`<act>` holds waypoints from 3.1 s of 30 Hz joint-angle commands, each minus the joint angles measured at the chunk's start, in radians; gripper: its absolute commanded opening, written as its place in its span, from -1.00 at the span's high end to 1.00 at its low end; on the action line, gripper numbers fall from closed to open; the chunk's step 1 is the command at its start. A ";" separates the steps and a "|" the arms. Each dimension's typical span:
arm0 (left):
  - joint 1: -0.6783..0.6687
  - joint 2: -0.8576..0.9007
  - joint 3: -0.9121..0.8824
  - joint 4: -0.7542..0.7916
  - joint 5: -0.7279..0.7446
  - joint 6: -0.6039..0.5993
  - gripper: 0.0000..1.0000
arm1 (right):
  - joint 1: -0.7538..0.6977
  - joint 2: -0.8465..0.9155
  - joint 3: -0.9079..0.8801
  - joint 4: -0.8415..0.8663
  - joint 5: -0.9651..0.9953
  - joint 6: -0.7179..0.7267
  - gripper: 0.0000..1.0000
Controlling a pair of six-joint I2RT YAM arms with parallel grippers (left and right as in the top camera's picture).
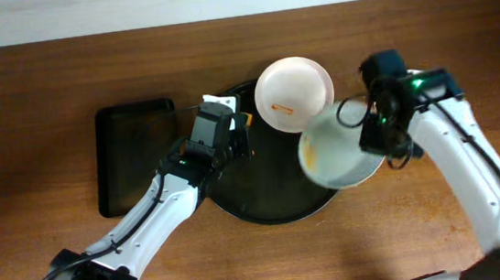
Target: Clean dirty plates on tray and stack at the side
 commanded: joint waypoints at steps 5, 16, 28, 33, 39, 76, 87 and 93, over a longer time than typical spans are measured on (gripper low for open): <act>0.006 0.001 0.010 -0.028 0.093 0.018 1.00 | 0.233 0.039 0.113 -0.027 0.459 -0.181 0.92; 0.247 -0.001 0.061 -0.143 0.424 0.017 1.00 | 0.522 0.233 0.114 0.088 0.960 -0.285 0.92; 0.259 -0.001 0.061 -0.135 0.647 0.008 1.00 | 0.594 0.230 0.114 0.108 1.069 -0.167 0.92; 0.259 -0.001 0.061 -0.140 0.803 -0.040 1.00 | 0.599 0.206 0.190 0.077 0.815 -0.168 0.92; 0.241 -0.001 0.061 -0.124 0.807 -0.048 1.00 | 0.454 0.200 0.381 0.012 0.445 -0.167 0.93; 0.056 0.153 0.061 0.142 0.594 -0.126 1.00 | 0.575 0.200 0.381 -0.018 0.706 -0.070 0.92; 0.021 0.158 0.061 -0.039 0.691 -0.124 1.00 | 0.575 0.200 0.381 -0.017 0.776 -0.070 0.92; 0.013 0.130 0.063 0.015 0.827 -0.122 1.00 | 0.575 0.200 0.381 -0.017 0.777 -0.070 0.92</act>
